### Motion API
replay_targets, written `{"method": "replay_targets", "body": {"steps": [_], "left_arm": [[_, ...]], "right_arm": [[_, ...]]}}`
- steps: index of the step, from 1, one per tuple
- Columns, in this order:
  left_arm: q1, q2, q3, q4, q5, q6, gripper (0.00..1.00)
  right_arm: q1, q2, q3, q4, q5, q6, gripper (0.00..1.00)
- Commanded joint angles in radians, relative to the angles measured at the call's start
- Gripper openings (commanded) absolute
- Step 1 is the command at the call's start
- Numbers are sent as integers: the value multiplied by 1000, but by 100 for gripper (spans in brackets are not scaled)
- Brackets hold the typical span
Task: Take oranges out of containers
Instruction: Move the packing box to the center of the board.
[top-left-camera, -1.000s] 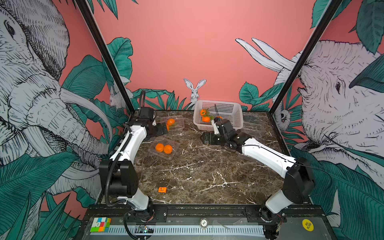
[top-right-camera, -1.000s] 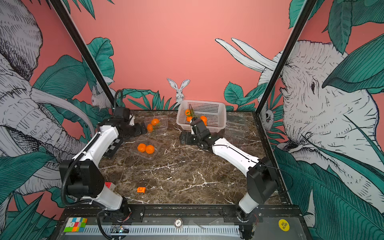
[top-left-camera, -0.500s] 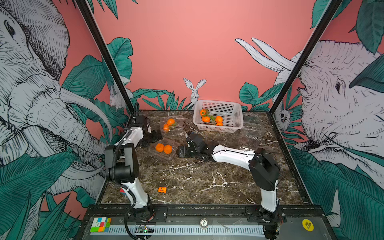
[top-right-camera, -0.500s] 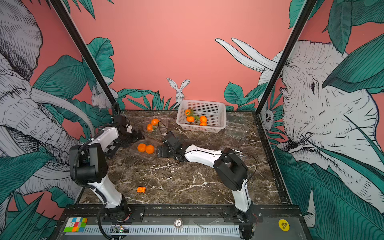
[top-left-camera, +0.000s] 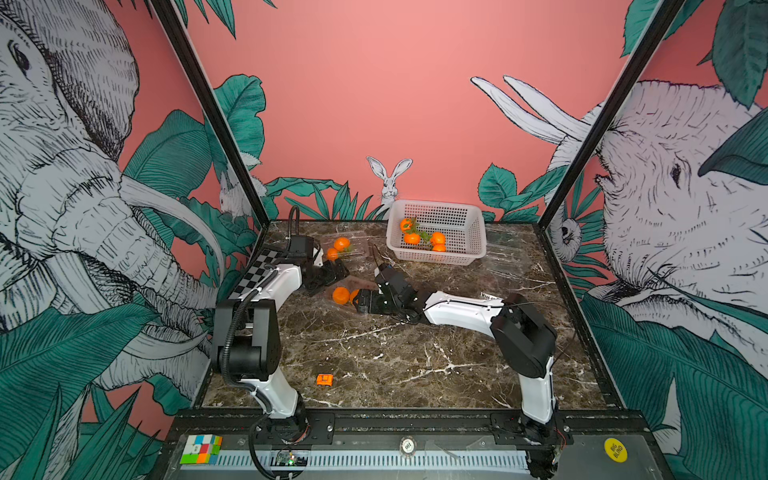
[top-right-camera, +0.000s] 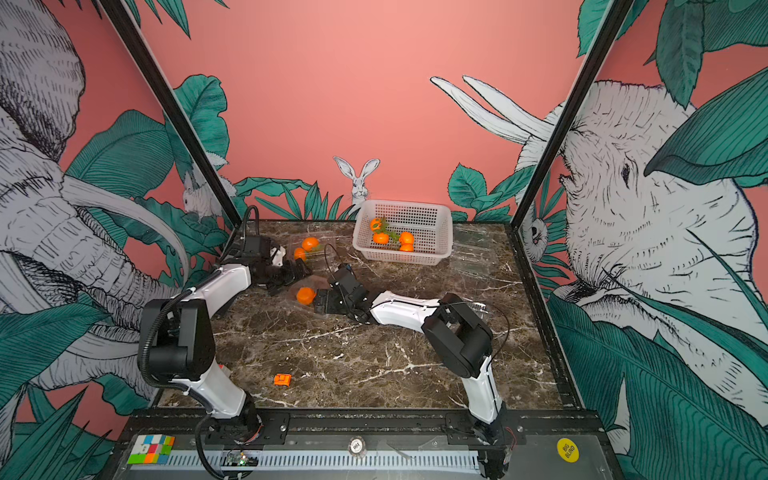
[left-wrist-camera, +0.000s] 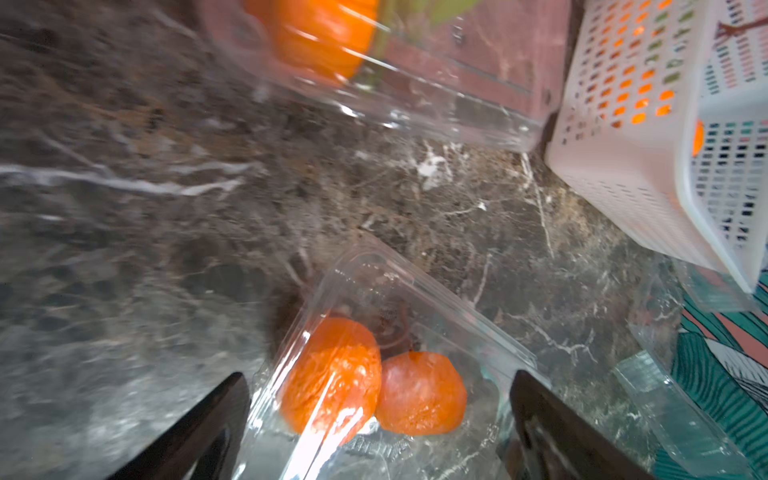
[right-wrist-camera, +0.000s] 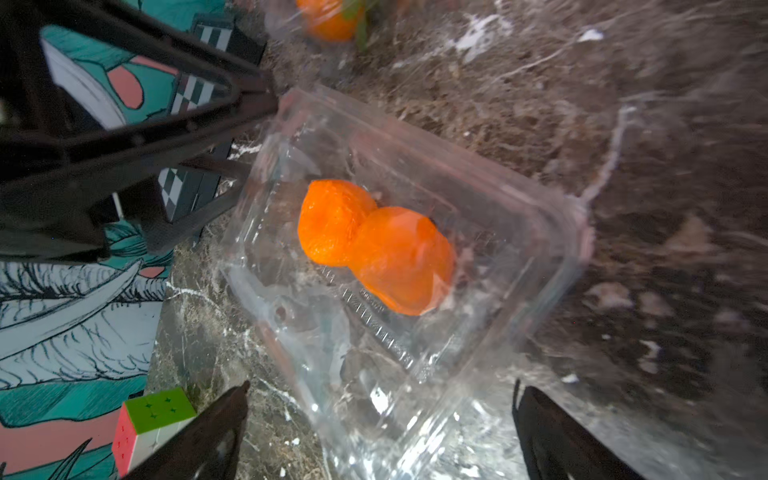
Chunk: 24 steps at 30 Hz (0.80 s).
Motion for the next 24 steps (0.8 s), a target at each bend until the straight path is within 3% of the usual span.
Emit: {"method": "replay_targets", "body": {"steps": [1, 13, 19, 24], "left_arm": [[-47, -6, -5, 44, 21, -41, 99], [-325, 125, 178, 67, -35, -109, 99], [-351, 212, 317, -53, 16, -73, 99], [-351, 196, 268, -7, 35, -87, 99]], "right_arm": [[-45, -88, -89, 43, 19, -12, 99], [-231, -278, -317, 33, -24, -90, 99], [-317, -336, -304, -73, -77, -204, 99], [-331, -392, -313, -101, -56, -348, 99]]}}
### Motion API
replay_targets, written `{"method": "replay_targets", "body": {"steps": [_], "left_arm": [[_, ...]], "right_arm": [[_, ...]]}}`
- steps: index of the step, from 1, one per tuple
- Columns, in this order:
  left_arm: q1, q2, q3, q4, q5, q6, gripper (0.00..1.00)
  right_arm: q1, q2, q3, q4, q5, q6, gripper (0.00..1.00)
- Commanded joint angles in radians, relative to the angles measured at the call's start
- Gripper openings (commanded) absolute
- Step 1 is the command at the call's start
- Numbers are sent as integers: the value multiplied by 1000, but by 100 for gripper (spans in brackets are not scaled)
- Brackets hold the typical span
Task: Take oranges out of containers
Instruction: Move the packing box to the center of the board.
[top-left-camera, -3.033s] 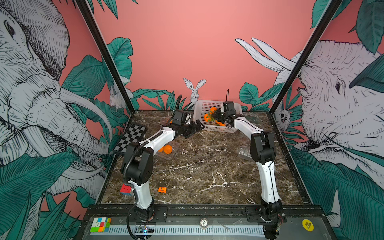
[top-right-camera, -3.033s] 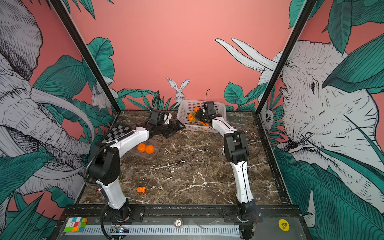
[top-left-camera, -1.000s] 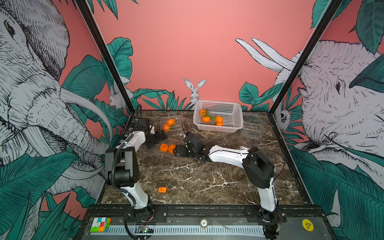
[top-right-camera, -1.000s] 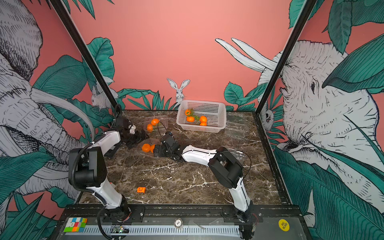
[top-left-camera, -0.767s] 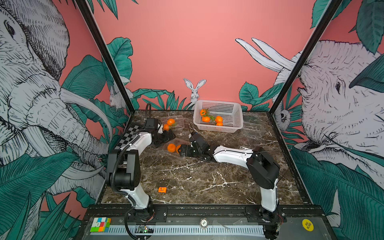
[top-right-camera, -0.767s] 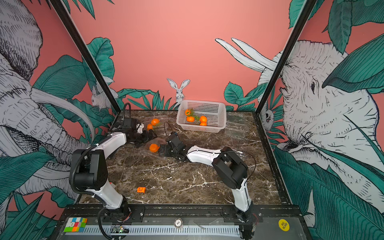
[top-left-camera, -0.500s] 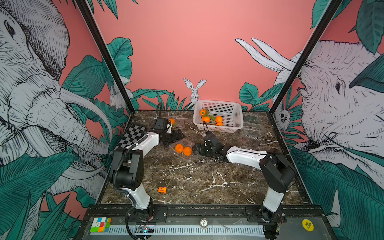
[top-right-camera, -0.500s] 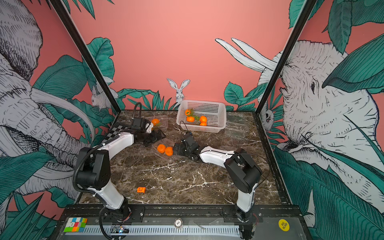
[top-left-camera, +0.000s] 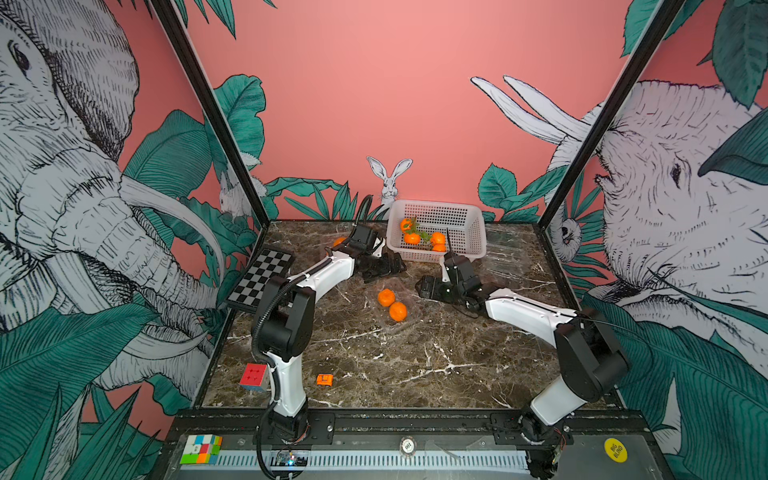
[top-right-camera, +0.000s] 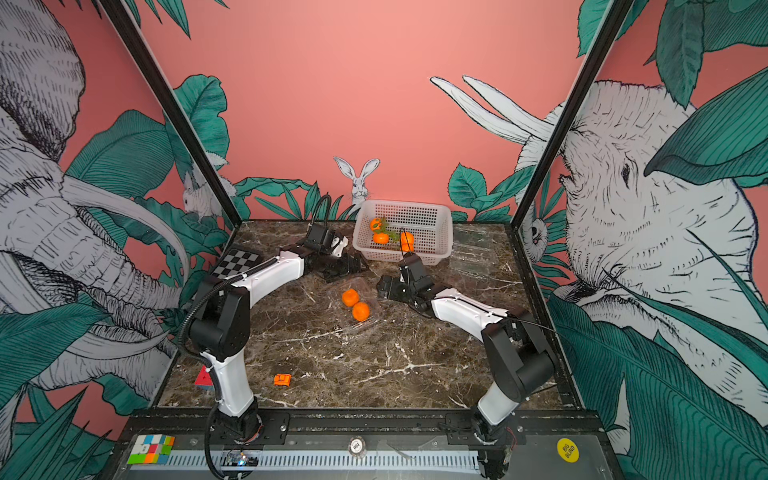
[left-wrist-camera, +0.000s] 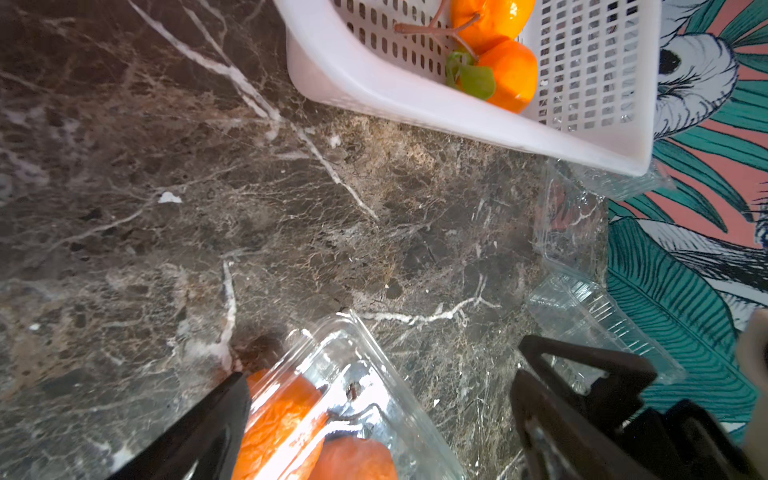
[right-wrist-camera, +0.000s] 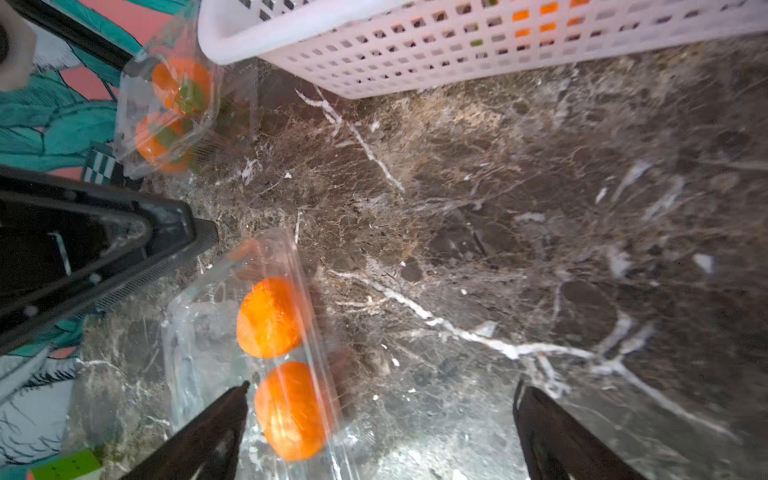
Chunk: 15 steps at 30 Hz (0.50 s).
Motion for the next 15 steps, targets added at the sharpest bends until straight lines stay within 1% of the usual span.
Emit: {"method": "replay_targets", "body": {"steps": [1, 4, 5, 7, 9, 10, 13, 15], "left_arm": [[2, -37, -56, 17, 18, -21, 99], [1, -85, -138, 94, 9, -81, 99], [2, -102, -153, 108, 3, -74, 99], [2, -131, -158, 74, -53, -9, 99], [2, -151, -164, 36, -111, 51, 99], [1, -156, -176, 36, -122, 64, 99], [2, -141, -206, 81, -99, 40, 99], [3, -124, -208, 92, -75, 15, 99]], "right_arm": [[3, -45, -18, 7, 1, -133, 99], [3, -75, -72, 71, 25, -197, 99], [2, -85, -88, 83, 29, -214, 99], [-9, -103, -115, 111, 25, -224, 99], [-26, -109, -132, 127, -2, -196, 99], [-34, -107, -134, 126, -18, -172, 99], [-45, -106, -141, 82, -64, -83, 99], [-45, -130, -196, 154, -95, 3, 99]]}}
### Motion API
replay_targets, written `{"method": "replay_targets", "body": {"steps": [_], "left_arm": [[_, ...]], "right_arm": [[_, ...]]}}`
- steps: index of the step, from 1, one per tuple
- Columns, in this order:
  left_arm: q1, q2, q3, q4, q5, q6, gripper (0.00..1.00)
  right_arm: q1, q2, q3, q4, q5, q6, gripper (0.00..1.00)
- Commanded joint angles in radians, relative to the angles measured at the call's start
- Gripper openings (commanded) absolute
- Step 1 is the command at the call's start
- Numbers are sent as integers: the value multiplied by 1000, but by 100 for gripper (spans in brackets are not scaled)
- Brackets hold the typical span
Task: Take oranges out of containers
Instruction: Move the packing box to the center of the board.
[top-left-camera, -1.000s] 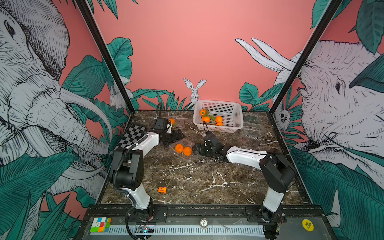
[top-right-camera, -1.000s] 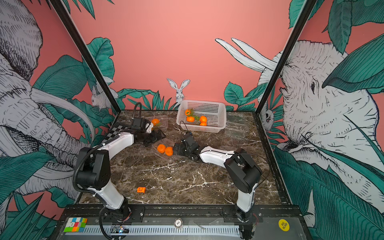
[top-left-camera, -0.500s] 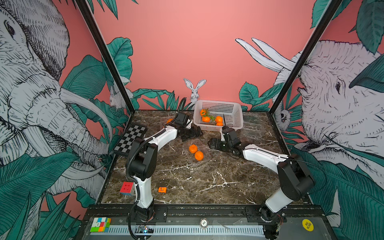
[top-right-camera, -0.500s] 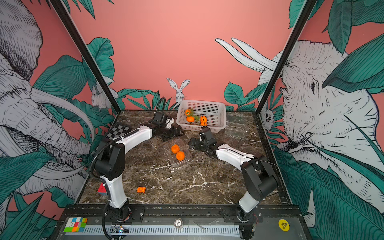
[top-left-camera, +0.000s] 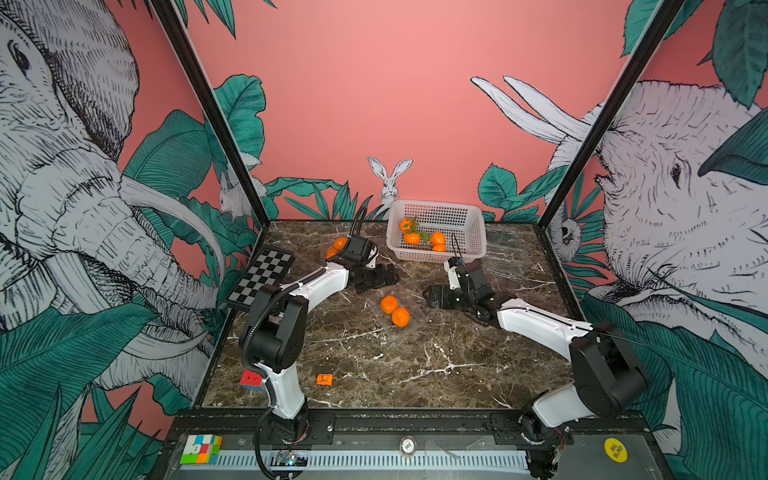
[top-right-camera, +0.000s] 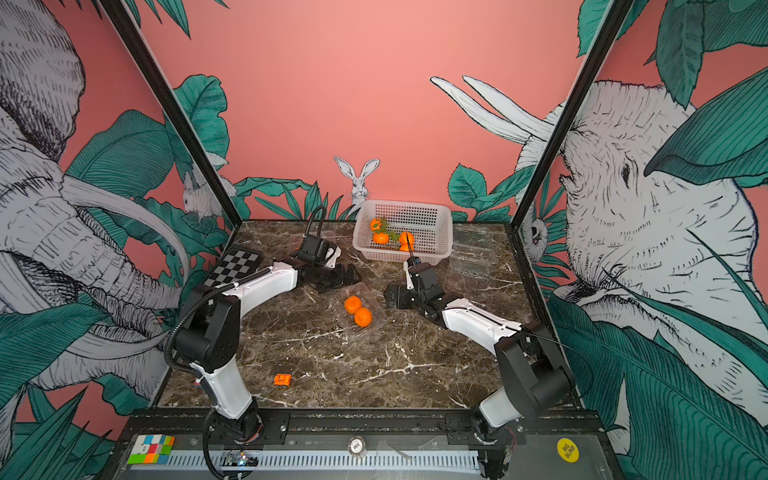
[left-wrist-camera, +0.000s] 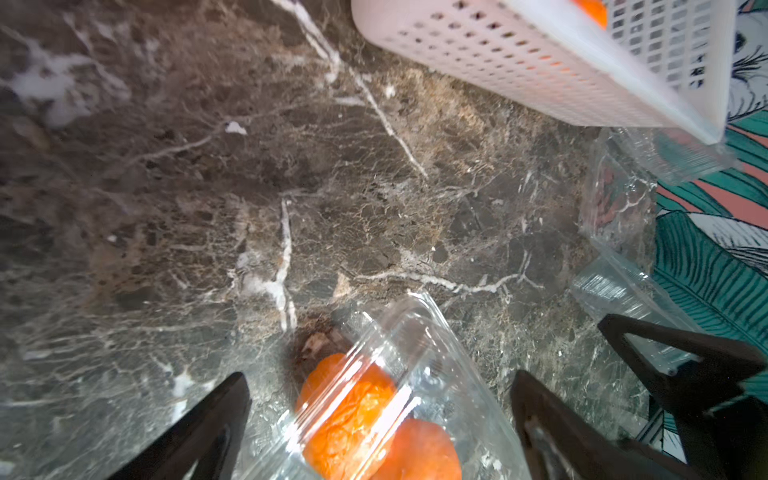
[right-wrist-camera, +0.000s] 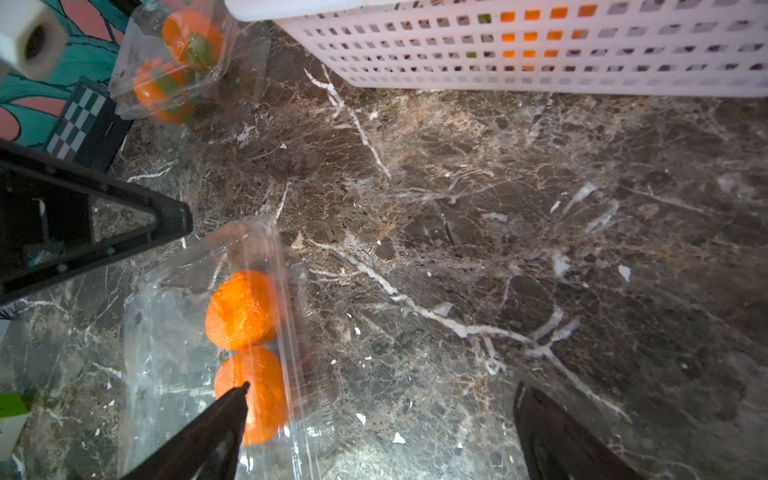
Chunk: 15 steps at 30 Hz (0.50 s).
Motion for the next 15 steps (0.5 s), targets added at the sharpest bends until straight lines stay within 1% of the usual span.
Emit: {"method": "replay_targets", "body": {"steps": [1, 3, 5, 8, 11, 13, 15], "left_arm": [[0, -7, -23, 26, 14, -13, 99], [-1, -11, -24, 41, 38, -23, 99], [-1, -22, -23, 28, 22, -14, 99], [0, -33, -10, -13, -8, 2, 99], [2, -33, 8, -42, -27, -3, 99], [7, -30, 11, -26, -26, -14, 99], [16, -21, 26, -57, -43, -3, 99]], "right_arm": [[-4, -45, -70, 93, -65, 150, 99], [-4, -48, -97, 111, -83, 214, 99], [-2, -50, -126, 114, -68, 276, 99], [10, -60, -200, 198, -37, 372, 99], [48, -67, -244, 235, 11, 444, 99], [94, -77, -267, 274, 33, 494, 99], [139, -94, -269, 275, 63, 523, 99]]}}
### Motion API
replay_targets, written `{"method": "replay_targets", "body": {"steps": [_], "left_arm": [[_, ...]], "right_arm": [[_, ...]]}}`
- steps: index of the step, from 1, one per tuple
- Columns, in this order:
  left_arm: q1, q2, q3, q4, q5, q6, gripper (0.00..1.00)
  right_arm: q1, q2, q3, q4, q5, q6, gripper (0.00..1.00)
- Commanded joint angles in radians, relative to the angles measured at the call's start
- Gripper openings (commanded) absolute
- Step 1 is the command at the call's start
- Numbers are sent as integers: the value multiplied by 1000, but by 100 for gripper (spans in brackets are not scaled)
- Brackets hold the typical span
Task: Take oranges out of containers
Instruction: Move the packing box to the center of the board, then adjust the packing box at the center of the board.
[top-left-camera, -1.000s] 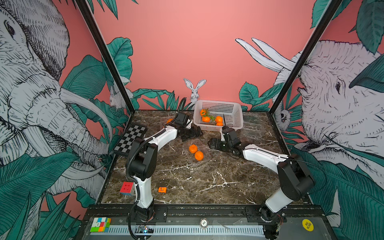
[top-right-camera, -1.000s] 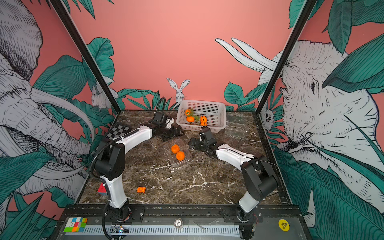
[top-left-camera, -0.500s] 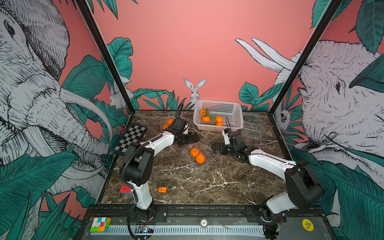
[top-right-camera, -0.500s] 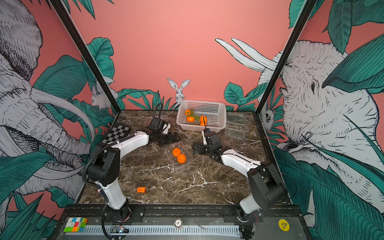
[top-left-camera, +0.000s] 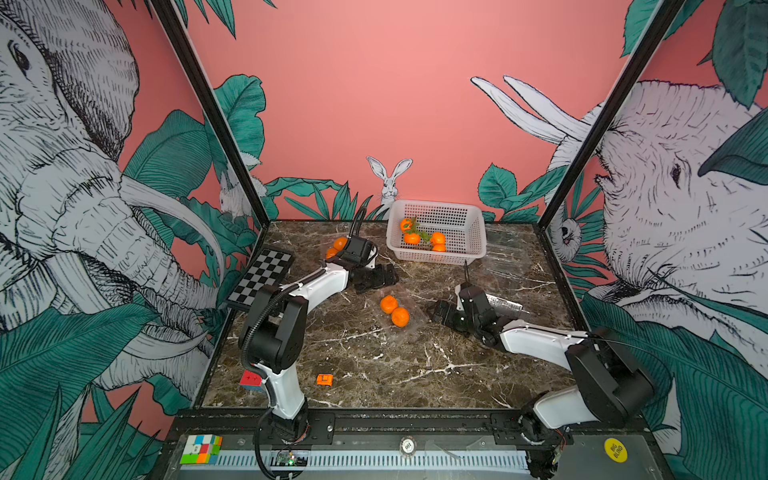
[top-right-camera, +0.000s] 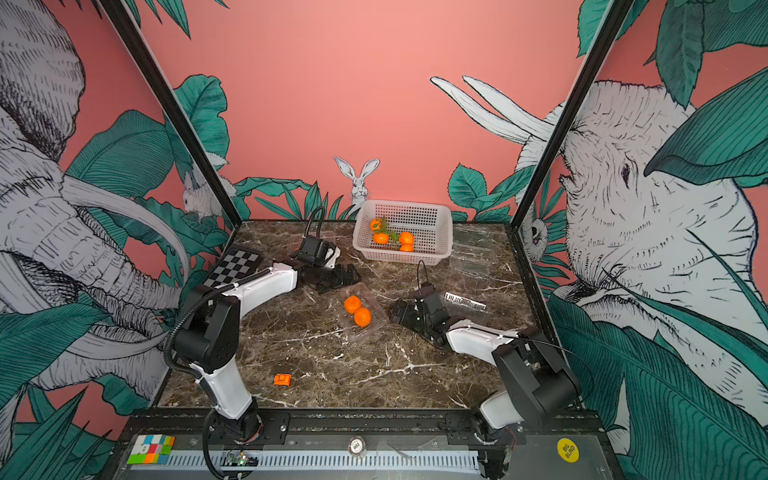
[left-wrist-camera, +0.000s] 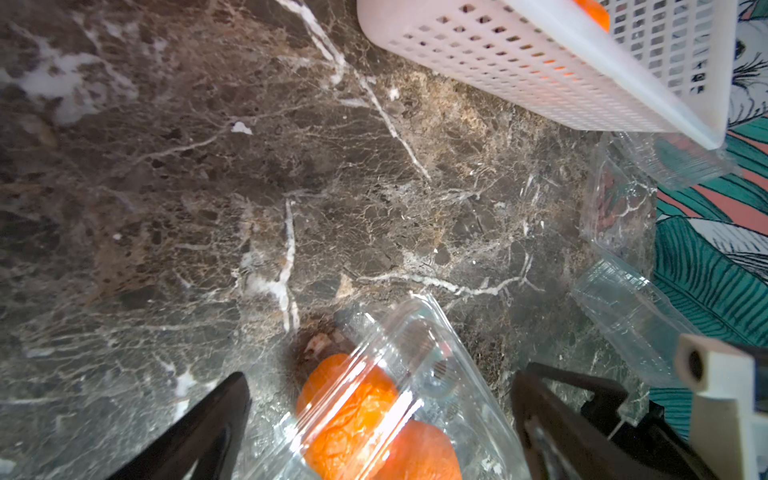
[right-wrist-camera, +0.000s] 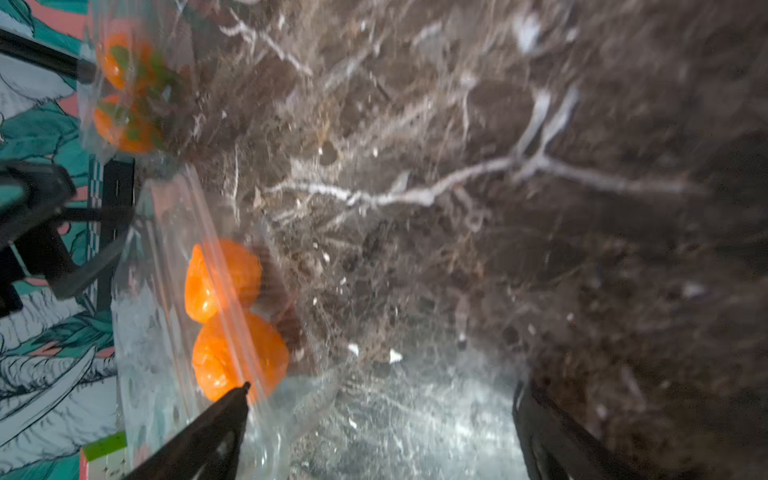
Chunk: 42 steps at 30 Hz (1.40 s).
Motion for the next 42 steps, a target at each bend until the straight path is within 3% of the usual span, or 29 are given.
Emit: {"method": "replay_targets", "body": {"steps": [1, 14, 18, 26, 34, 42], "left_arm": [[16, -20, 33, -60, -37, 11, 99], [51, -9, 36, -65, -4, 13, 99], [51, -9, 39, -64, -1, 15, 99], [51, 17, 47, -77, 11, 16, 99], [51, 53, 65, -90, 45, 13, 99], [51, 60, 70, -76, 68, 11, 99]], "right_arm": [[64, -52, 0, 97, 71, 112, 99], [229, -76, 13, 133, 229, 327, 99], [269, -9, 44, 156, 254, 383, 99], [309, 148, 54, 393, 241, 531, 99], [297, 196, 134, 370, 258, 527, 99], [183, 294, 258, 368, 168, 502, 97]]}}
